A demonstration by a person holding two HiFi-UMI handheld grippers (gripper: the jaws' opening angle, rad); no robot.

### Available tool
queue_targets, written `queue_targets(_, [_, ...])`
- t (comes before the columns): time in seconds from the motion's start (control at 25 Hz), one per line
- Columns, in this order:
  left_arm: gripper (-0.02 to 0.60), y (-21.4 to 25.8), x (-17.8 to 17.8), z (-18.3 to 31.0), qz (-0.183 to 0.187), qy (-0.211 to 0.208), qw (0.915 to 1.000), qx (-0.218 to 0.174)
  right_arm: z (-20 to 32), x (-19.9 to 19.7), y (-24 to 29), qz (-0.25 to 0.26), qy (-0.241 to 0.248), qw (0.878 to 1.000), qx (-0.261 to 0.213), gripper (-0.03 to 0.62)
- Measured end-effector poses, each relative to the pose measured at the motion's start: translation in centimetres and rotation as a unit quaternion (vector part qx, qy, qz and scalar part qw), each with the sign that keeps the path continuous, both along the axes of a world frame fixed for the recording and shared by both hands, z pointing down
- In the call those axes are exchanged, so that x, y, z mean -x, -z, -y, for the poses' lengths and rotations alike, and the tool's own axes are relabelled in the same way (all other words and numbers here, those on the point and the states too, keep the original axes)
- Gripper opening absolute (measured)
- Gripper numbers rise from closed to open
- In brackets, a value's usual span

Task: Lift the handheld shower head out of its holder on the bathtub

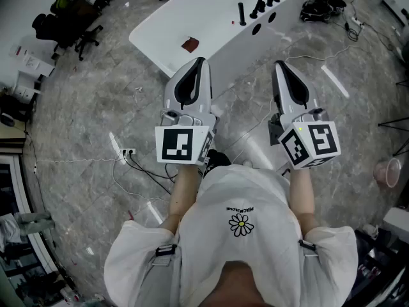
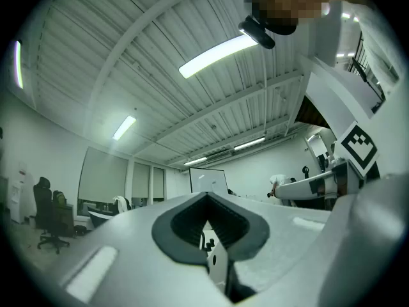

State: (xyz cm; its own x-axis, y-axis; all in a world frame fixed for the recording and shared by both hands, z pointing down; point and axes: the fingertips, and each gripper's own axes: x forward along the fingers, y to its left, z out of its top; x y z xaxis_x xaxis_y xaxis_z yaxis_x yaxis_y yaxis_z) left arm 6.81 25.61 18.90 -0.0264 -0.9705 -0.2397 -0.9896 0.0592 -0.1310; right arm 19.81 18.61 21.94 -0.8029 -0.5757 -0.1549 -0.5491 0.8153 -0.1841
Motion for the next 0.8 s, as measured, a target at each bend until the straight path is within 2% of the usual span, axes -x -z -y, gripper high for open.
queue_targets(0.48, [0.000,-0.8,1.3,-1.3,-0.019,0.012,0.9997,0.013,-0.5,0.4,-1.3,0.014,0.030,0.999,0.025,0.021])
queue_targets(0.56, [0.000,-1.0,1.7,-1.2,-0.018,0.012,0.9996,0.017,-0.6,0.6,-0.9,0.044,0.046,0.998,0.028,0.023])
queue_targets(0.64, [0.000,-1.1,2.2,-0.8,-0.022,0.010,0.9995,0.018,-0.6,0.4,0.0,0.098,0.066,0.992,0.035,0.023])
queue_targets(0.72, [0.000,-0.8,2.6,-0.2,-0.032,0.007,0.9993,0.015,-0.3,0.1,0.8,0.152,0.093,0.982,0.061,0.023])
queue_targets(0.8, [0.000,-0.6,2.8,0.4,-0.044,0.004,0.9990,0.011,0.5,-0.4,1.0,0.197,0.125,0.967,0.106,0.025])
